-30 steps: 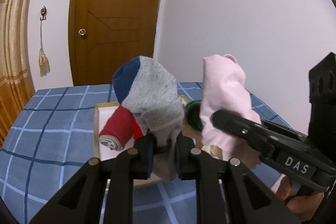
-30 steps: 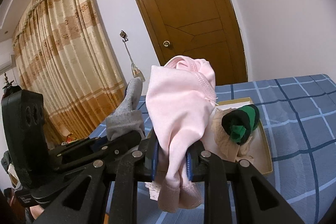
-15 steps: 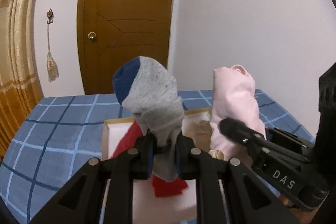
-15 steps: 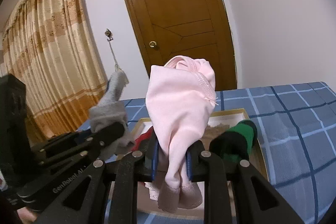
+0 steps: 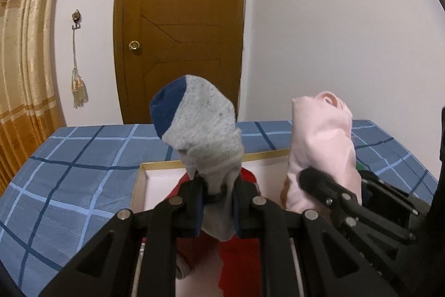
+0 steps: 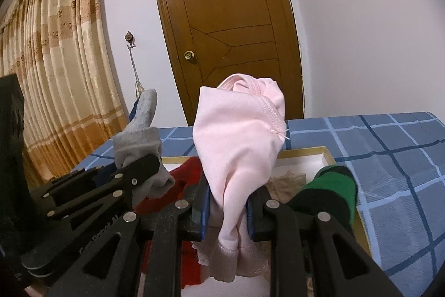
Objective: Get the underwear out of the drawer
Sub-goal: 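Carry both held items over the white tray, then release the grey sock onto the red garment while the right tool lowers the pink underwear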
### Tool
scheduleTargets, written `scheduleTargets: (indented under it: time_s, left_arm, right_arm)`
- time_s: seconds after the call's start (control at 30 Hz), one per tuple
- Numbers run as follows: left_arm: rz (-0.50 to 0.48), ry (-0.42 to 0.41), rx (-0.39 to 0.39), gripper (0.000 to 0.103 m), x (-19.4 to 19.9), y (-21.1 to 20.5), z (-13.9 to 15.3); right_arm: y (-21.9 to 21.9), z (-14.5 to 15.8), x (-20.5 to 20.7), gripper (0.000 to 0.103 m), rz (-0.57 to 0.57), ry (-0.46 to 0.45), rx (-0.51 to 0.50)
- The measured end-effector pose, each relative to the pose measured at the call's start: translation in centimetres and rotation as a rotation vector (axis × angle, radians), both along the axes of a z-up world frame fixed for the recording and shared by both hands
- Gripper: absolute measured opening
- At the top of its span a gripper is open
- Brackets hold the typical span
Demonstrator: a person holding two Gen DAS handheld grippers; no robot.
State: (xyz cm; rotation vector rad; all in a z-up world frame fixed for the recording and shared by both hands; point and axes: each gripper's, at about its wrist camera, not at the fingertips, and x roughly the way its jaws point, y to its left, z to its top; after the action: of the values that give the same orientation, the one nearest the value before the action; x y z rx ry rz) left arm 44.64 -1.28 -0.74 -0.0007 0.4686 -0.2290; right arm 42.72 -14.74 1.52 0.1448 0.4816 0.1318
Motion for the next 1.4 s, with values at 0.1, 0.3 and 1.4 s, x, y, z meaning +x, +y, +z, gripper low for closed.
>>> scheduleTargets:
  time_s: [0.1,0.3,1.4]
  left_arm:
    - [0.002,0.018,-0.018,0.014,0.7,0.3,-0.6]
    - [0.002,0.018,-0.014,0.014,0.8,0.3,-0.7]
    - [0.146,0.131,0.021,0.099,2.2,1.4,-1.4]
  right_arm:
    - [0.2,-0.8,0.1,0.023,-0.015,-0.013,-0.027]
    - [0.3,-0.9,0.7,0.023,-0.031,-0.028,-0.064]
    - [-1.4,-2.1,1.8,0.029,-0.014,0.050,0.067]
